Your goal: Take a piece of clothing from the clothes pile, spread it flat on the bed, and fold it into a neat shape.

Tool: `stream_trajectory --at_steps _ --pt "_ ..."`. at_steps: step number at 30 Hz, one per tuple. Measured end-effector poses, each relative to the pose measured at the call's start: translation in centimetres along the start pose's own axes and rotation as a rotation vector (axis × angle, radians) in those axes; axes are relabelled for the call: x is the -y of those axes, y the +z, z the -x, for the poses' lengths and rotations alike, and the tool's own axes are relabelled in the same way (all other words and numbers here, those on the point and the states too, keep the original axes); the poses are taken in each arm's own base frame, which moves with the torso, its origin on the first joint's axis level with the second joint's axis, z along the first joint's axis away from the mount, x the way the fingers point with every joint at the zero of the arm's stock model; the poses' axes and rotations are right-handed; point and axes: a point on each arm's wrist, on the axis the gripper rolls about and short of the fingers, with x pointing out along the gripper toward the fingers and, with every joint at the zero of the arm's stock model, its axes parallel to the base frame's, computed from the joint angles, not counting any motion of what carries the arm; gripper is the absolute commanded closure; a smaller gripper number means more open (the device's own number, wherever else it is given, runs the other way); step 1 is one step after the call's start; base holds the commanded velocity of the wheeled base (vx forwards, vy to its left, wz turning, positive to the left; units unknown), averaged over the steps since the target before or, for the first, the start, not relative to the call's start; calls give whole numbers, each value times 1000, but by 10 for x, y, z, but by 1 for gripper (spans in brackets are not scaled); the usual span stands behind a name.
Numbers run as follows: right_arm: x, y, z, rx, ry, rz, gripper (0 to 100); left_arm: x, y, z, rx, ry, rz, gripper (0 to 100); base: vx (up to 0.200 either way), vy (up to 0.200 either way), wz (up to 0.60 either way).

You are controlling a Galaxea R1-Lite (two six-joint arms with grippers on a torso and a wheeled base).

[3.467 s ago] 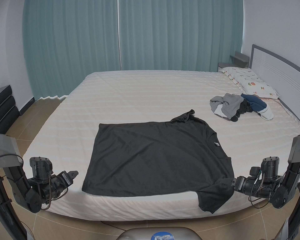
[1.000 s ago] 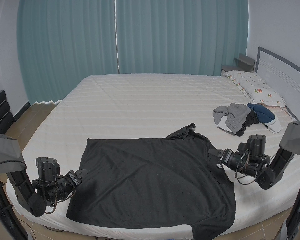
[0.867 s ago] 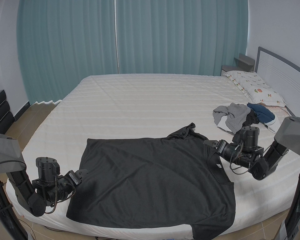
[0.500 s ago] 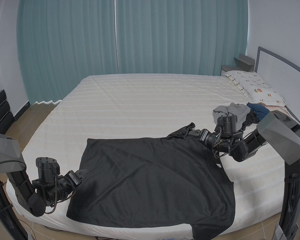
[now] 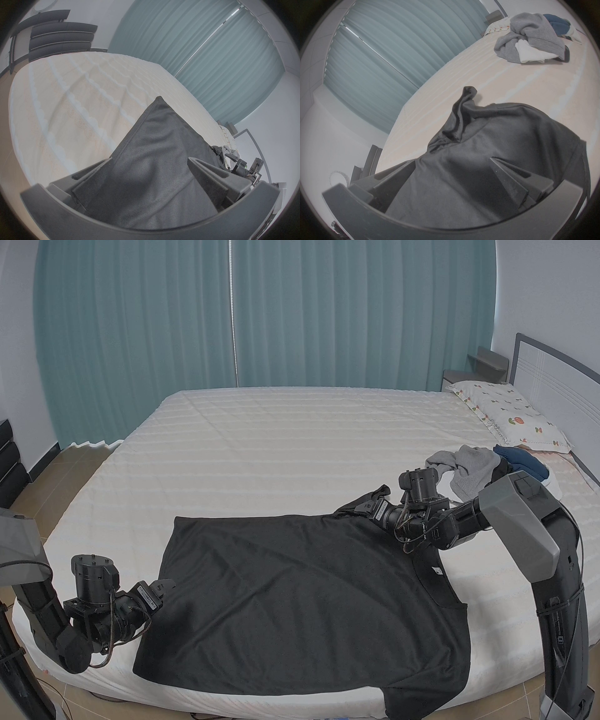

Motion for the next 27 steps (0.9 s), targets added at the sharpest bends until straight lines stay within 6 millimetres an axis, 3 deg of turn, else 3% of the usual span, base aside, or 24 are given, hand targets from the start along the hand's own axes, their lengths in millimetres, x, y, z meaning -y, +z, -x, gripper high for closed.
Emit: stream_trajectory --at_steps 10,16,20,27 --pt "-10 6 -26 34 23 14 0 0 0 0 0 3 1 0 0 0 0" --pt "-10 -3 -40 40 56 50 0 -1 -1 -1 -4 5 -1 0 0 0 0" --pt "-16 -1 -43 97 124 85 0 -1 -1 -1 -5 6 -1 0 0 0 0" --pt "-32 23 -34 282 313 182 0 -1 -1 -1 -6 7 -1 0 0 0 0"
